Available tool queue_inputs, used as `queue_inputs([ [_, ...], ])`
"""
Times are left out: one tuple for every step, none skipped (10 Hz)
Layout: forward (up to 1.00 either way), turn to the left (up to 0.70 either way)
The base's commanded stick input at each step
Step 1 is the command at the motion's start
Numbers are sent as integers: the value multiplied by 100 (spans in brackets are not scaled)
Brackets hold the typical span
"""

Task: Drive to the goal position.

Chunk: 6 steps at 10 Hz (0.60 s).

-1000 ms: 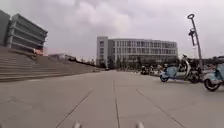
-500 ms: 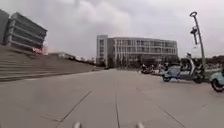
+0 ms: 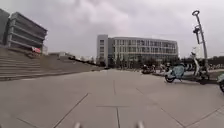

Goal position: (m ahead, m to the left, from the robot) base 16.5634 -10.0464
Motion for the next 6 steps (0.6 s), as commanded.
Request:
queue_inputs([
  [50,0],
  [50,0],
  [50,0],
  [50,0],
  [50,0],
  [50,0],
])
